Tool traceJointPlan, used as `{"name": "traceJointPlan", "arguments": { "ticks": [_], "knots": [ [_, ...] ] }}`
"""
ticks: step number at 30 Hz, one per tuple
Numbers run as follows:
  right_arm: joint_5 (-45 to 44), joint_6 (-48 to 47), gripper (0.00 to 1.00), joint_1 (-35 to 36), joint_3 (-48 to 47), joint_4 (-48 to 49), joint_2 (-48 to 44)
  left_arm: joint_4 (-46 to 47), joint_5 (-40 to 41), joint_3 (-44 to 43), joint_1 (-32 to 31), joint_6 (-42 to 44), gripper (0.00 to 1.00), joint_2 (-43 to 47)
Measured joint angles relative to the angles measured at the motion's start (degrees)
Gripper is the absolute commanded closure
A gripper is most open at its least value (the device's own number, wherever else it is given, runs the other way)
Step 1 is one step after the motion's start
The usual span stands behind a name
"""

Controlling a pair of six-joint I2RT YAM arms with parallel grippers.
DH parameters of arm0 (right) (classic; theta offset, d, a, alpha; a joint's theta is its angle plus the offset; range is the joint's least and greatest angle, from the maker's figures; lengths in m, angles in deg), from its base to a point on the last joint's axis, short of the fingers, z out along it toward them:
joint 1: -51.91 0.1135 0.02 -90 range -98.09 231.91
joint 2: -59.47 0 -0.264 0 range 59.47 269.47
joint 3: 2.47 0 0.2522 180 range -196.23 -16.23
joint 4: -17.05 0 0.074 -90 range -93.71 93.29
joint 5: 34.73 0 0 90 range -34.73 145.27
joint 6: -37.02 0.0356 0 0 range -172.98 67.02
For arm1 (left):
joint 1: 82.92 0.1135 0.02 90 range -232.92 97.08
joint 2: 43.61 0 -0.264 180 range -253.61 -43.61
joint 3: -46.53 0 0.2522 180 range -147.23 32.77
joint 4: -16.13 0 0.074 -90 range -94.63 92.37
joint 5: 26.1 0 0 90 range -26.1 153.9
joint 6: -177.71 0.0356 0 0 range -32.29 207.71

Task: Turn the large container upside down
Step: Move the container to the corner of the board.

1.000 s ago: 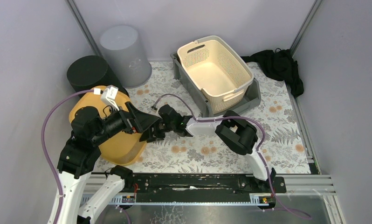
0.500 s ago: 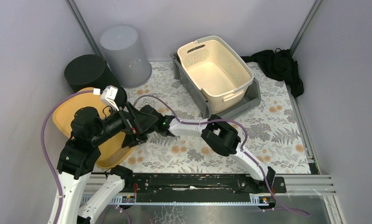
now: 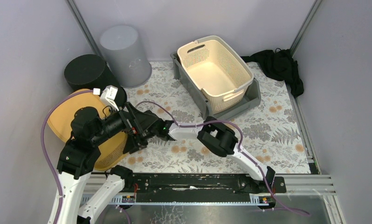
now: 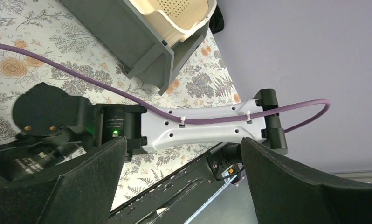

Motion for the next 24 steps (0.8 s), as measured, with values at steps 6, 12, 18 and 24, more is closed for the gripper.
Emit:
{"name": "traceJointPlan", "arguments": {
  "ticks": [6,12,18,24],
  "knots": [
    [0.3,2.0,0.27,-1.7,11.6,6.5,-7.2,0.0,0.0,0.0,0.0,0.0,0.0,0.0],
    [0.3,3.1,0.12,-4.6,20.7,12.1,-17.7,-0.1,0.0,-0.7,0.0,0.0,0.0,-0.4],
    [-0.2,-0.3,0.01,-4.8,26.7,10.5,-27.8,0.1,0.0,-1.0,0.0,0.0,0.0,-0.8],
    [-2.9,-6.0,0.0,-4.7,34.3,3.0,-37.5,0.2,0.0,-1.7,0.0,0.0,0.0,-2.2]
  ]
}}
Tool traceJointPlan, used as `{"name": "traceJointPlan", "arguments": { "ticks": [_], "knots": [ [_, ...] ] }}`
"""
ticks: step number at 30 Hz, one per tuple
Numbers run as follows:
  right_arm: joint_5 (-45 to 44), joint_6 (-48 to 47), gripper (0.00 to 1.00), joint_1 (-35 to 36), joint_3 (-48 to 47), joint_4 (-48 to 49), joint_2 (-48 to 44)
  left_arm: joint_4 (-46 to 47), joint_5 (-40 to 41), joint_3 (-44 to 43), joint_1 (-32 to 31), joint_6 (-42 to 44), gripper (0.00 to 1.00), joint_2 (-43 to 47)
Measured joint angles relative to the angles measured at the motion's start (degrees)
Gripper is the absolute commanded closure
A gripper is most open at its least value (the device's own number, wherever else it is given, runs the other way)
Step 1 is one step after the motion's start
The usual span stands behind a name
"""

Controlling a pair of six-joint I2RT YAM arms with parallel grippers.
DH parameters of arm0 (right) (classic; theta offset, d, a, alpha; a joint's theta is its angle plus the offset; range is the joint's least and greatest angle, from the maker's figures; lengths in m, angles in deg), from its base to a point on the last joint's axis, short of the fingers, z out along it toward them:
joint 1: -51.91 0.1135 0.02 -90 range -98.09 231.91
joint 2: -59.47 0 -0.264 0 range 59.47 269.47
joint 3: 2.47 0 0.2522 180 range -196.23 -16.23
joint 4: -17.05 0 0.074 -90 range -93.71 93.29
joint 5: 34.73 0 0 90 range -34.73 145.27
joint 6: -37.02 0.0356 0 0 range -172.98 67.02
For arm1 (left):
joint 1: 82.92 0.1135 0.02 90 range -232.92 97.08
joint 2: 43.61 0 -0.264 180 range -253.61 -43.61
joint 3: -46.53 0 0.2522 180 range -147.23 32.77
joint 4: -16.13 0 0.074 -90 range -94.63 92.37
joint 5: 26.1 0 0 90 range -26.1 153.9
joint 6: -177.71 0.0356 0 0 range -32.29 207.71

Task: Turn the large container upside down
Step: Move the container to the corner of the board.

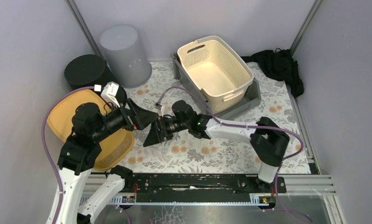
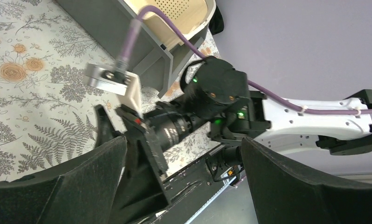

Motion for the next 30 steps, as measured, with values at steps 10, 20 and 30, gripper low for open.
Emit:
{"name": "traceJointPlan", "arguments": {
  "ticks": [10,20,30],
  "knots": [
    [-8.6,-6.5,0.01,0.0,12.0,-13.0,-20.2,1.8,-0.6,-0.2,0.0,0.0,0.0,-3.1],
    [-15.5,-6.1,0.01,0.1,23.8,-18.6,-38.2,8.2,-3.8,3.0,0.0,-1.4,0.0,-4.1],
    [-23.2,-4.7,0.01,1.0,27.4,-28.3,-56.5,17.7,-6.1,13.1,-0.8,-5.6,0.0,-5.7]
  ]
}}
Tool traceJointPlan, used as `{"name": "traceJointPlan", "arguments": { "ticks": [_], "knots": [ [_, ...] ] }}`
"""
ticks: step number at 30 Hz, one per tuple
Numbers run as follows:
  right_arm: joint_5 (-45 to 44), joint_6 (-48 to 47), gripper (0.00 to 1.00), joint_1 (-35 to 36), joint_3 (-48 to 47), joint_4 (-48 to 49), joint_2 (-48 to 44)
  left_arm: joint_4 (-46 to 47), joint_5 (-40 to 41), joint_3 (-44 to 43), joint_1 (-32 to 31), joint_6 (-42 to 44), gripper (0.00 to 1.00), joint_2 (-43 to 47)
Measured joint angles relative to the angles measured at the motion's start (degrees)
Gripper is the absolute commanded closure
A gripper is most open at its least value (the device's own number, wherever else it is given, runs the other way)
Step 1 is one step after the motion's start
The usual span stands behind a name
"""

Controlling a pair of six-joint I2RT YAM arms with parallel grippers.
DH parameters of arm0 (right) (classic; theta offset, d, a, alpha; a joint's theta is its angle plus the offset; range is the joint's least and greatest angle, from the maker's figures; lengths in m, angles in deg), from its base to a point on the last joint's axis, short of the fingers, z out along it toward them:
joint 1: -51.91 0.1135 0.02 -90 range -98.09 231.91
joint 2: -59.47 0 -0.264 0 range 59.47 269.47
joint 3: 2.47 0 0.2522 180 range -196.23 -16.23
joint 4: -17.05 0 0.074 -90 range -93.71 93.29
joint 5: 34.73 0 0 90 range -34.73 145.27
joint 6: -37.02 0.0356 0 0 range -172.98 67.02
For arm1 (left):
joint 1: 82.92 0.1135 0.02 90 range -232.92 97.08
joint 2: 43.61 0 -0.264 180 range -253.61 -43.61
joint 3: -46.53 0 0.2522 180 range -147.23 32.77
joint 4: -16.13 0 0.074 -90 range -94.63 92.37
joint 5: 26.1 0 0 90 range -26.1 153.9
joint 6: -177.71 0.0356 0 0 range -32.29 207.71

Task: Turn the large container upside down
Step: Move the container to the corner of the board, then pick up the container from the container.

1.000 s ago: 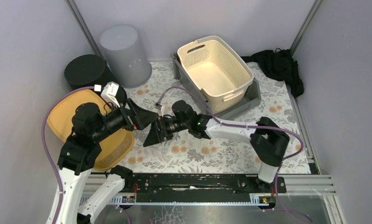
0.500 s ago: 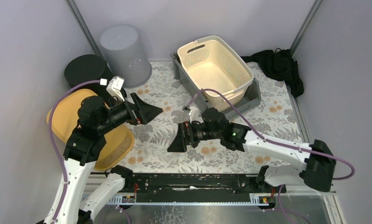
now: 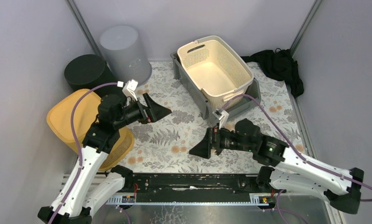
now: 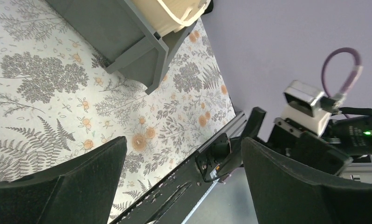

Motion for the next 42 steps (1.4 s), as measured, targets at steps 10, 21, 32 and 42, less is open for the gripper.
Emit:
{"name": "traceJointPlan", "arguments": {
  "ticks": [10,21,32,42],
  "knots": [
    [-7.7,0.2,0.0,0.1,1.2,-8.2,-9.9,8.2,4.9,8.0,-8.8,-1.0,0.0,-6.1],
    [-10.2,-1.0,0.01,0.1,0.8,-12.7,-9.7,15.6,15.6,21.9,-23.8,-6.1,0.0,-11.6],
    [-10.7,-3.1,0.0,0.1,1.2,-12.2,-5.2,20.8,19.0,23.6,-26.2,-7.8,0.0,-14.6],
    [-16.7,-5.4,0.01,0.1,0.7,-13.4,-3.3,22.2,18.9,23.6,-26.2,-7.1,0.0,-18.1]
  ]
}}
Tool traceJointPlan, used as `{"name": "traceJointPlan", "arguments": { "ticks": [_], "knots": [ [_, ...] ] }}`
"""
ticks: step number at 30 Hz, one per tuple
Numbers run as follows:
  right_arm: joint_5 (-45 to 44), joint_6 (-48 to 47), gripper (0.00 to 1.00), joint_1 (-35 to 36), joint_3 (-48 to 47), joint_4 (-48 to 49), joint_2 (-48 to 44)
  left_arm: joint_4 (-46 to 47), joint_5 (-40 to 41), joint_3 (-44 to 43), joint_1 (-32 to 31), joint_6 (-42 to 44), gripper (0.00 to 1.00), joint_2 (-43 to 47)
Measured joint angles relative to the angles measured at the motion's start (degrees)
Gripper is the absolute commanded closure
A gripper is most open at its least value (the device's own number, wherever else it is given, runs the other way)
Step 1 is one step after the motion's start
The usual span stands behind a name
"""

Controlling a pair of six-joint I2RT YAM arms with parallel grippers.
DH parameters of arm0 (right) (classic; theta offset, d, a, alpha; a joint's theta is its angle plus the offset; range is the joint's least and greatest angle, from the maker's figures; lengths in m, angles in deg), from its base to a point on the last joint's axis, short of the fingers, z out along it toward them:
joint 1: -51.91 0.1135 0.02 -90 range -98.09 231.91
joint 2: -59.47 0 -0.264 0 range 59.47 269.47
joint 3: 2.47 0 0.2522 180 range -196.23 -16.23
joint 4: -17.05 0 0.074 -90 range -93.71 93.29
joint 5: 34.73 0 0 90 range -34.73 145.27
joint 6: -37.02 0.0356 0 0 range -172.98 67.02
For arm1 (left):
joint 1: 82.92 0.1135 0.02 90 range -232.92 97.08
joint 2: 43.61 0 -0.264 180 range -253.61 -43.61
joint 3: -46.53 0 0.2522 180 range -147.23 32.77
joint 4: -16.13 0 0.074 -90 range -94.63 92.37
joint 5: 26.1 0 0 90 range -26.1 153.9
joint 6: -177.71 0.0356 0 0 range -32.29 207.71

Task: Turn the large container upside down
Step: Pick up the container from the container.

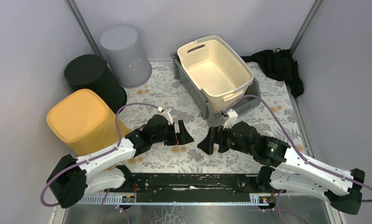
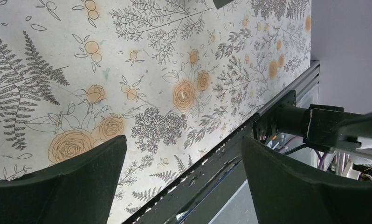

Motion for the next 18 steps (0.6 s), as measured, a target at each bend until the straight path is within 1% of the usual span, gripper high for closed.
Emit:
{"name": "traceJointPlan", "arguments": {
  "ticks": [6,9,11,14,16,18],
  "knots": [
    [-14.7,0.4,0.01,-1.0,-6.1,-6.7,-1.5,0.3,-0.5,-1.1,0.0,0.9,0.0,-0.3],
    [-21.8,0.8,0.01,-3.4,-11.7,-9.9,-1.5,0.4,-0.6,-1.9,0.0,1.3,0.0,-0.3],
    [-24.9,0.9,0.01,-5.8,-15.1,-11.2,-0.6,0.5,-0.6,-2.1,0.0,1.5,0.0,-0.2],
    [-25.8,1.1,0.01,-10.7,-19.1,-12.5,2.0,0.4,-0.7,-2.2,0.0,1.6,0.0,0.0],
    [-24.5,1.6,0.01,-15.4,-21.5,-12.9,5.2,0.1,-0.7,-2.7,0.0,1.8,0.0,0.2],
    [-21.5,2.7,0.01,-20.3,-23.1,-13.0,8.8,-0.2,-0.7,-3.8,0.0,2.1,0.0,0.4]
  ]
}}
